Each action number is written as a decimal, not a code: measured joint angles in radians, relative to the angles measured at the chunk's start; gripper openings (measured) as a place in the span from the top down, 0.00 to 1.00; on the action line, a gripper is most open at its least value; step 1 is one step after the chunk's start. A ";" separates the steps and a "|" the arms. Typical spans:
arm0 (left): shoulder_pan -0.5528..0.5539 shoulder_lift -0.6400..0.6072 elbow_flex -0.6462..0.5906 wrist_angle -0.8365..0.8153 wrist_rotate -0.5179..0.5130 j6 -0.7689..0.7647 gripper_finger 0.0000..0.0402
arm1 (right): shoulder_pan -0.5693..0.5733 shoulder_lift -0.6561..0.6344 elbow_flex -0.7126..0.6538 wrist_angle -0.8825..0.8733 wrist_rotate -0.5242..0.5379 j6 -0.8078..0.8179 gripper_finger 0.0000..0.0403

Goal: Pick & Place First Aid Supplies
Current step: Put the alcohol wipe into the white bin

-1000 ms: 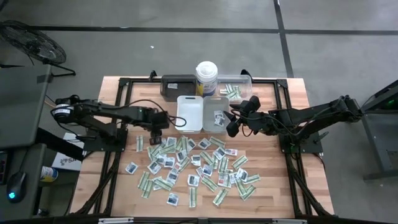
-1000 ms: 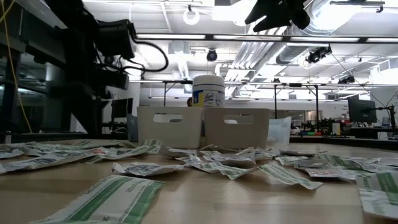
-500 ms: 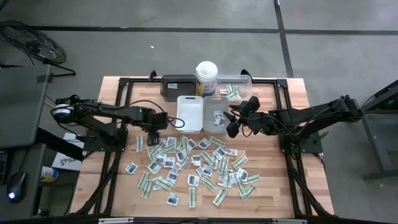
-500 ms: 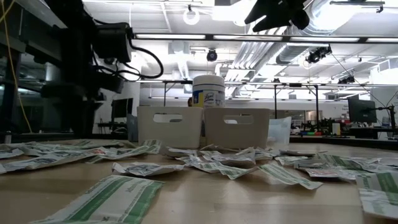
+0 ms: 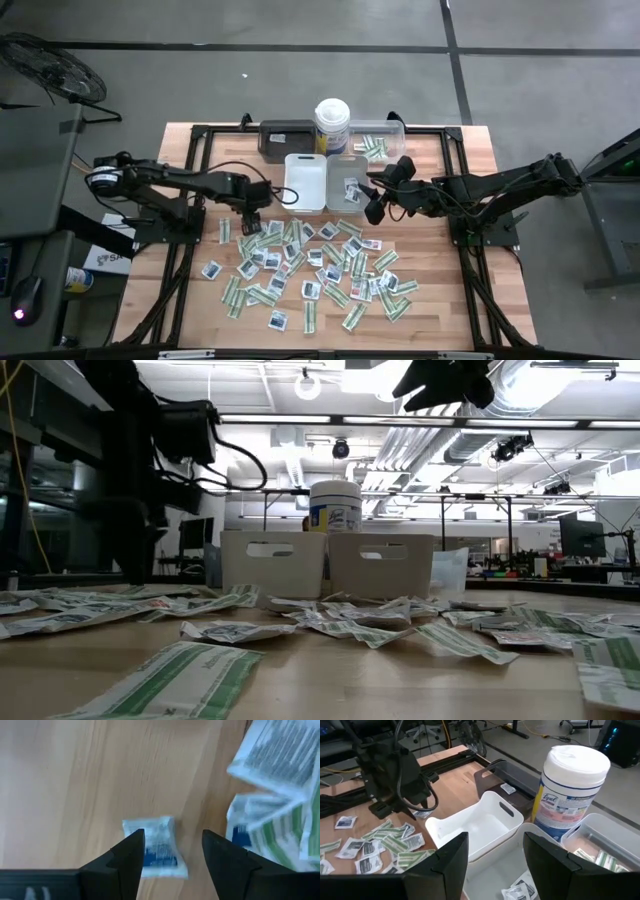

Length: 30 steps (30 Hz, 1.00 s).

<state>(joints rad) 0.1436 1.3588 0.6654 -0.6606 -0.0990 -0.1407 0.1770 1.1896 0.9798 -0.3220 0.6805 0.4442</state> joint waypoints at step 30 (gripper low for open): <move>0.000 0.102 0.001 0.001 0.048 -0.104 0.99 | 0.001 0.000 0.000 -0.019 -0.099 0.001 0.54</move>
<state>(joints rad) 0.1432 1.4605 0.6666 -0.6601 -0.0509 -0.2451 0.1776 1.1896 0.9794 -0.3407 0.5820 0.4454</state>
